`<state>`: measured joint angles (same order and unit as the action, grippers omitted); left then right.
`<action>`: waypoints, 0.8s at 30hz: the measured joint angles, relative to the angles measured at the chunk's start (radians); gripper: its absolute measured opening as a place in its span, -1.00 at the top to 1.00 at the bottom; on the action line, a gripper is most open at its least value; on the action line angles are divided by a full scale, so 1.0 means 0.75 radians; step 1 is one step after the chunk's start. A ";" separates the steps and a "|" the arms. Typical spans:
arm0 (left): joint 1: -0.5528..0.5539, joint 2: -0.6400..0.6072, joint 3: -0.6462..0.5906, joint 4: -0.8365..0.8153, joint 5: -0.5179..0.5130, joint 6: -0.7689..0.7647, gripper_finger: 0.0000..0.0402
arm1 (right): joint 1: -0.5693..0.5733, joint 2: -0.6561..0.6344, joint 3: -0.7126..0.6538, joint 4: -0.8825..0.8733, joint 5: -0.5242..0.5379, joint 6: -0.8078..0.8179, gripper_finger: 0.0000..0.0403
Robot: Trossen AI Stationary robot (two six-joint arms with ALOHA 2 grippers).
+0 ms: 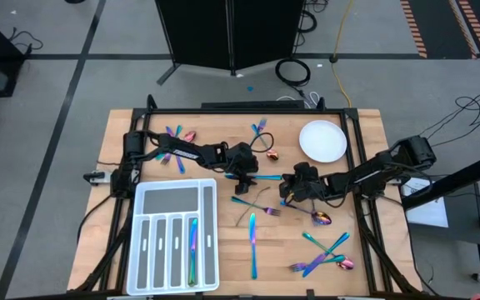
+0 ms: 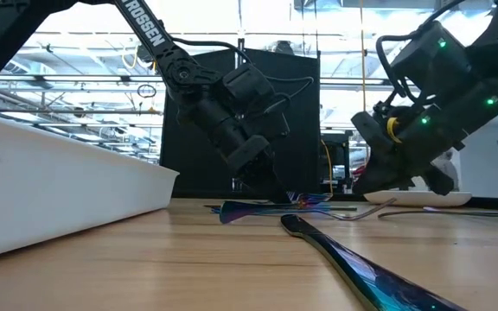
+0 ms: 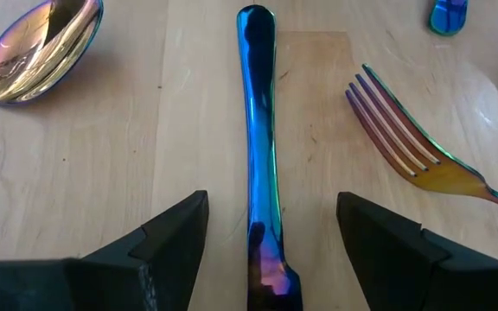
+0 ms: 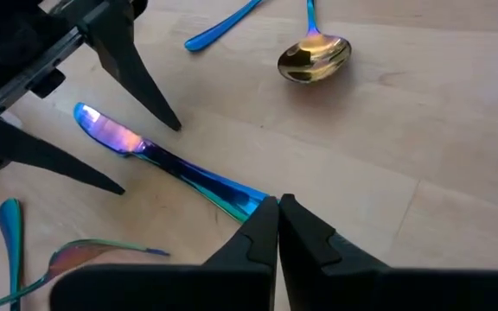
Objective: Sort silverware
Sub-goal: Put the top right iridescent knife into the cutlery tray
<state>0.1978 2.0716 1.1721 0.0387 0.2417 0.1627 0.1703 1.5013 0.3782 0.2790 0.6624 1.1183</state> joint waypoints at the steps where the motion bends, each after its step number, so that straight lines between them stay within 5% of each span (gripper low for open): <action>1: 0.000 0.000 0.000 0.000 0.000 0.000 -0.29 | 0.000 0.000 0.000 0.000 -0.001 0.001 1.00; 24: 0.000 0.001 -0.002 0.006 -0.004 0.003 -0.29 | -0.002 0.142 0.002 0.184 0.022 -0.032 1.00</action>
<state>0.1978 2.0724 1.1709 0.0432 0.2386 0.1646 0.1692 1.6082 0.3794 0.4170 0.6789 1.0944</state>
